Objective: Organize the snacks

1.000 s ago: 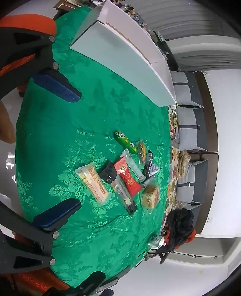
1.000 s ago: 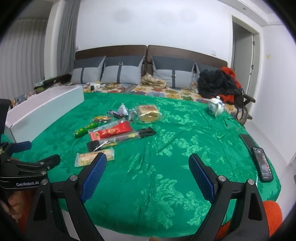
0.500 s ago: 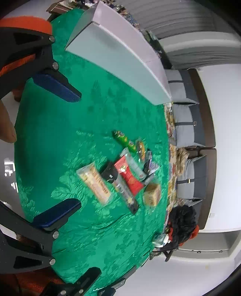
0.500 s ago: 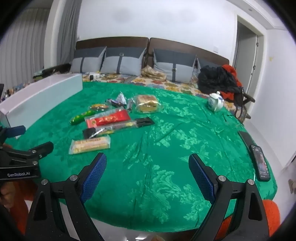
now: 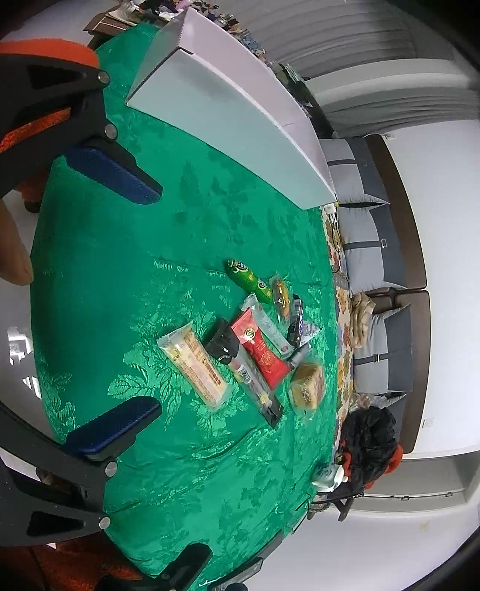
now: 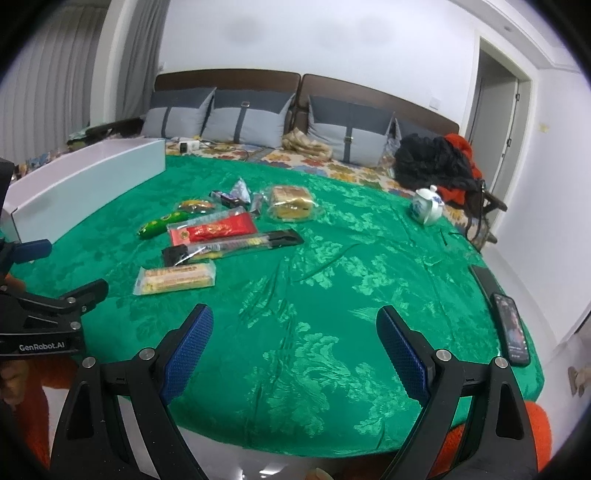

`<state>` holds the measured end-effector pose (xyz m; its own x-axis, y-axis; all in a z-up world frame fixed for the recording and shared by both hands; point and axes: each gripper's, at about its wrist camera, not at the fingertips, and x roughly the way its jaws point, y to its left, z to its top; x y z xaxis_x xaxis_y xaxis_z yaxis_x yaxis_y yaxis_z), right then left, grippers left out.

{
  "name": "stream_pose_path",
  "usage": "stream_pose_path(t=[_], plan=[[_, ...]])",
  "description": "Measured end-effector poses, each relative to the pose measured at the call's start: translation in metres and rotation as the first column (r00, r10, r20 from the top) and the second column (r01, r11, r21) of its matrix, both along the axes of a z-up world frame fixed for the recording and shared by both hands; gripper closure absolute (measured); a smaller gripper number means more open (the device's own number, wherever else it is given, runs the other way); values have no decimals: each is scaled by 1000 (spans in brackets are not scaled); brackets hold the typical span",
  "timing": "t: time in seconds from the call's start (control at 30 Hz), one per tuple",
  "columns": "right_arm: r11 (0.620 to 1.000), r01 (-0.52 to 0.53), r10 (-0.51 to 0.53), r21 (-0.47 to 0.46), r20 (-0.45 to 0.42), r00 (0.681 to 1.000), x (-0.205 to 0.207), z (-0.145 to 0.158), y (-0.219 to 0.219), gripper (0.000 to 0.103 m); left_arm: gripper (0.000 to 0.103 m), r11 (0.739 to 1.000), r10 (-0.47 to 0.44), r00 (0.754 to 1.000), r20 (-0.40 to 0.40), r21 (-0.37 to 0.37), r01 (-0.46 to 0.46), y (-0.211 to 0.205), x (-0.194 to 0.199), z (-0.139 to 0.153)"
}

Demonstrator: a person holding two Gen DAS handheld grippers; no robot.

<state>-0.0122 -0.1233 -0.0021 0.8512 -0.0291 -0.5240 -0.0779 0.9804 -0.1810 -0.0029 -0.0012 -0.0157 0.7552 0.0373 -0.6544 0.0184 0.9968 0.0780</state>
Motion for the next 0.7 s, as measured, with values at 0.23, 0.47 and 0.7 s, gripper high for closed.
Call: stream_pose_path(t=[0.23, 0.47, 0.7], plan=[[1000, 0, -1, 29, 22, 1000, 3, 0, -7, 11, 0, 999, 23, 998, -51, -29, -24, 4, 10, -9], [987, 74, -72, 143, -23, 997, 20, -3, -29, 11, 0, 999, 38, 999, -22, 14, -37, 8, 1, -10], [989, 67, -65, 131, -20, 998, 18, -6, -30, 11, 0, 999, 46, 998, -30, -5, -46, 8, 4, -8]])
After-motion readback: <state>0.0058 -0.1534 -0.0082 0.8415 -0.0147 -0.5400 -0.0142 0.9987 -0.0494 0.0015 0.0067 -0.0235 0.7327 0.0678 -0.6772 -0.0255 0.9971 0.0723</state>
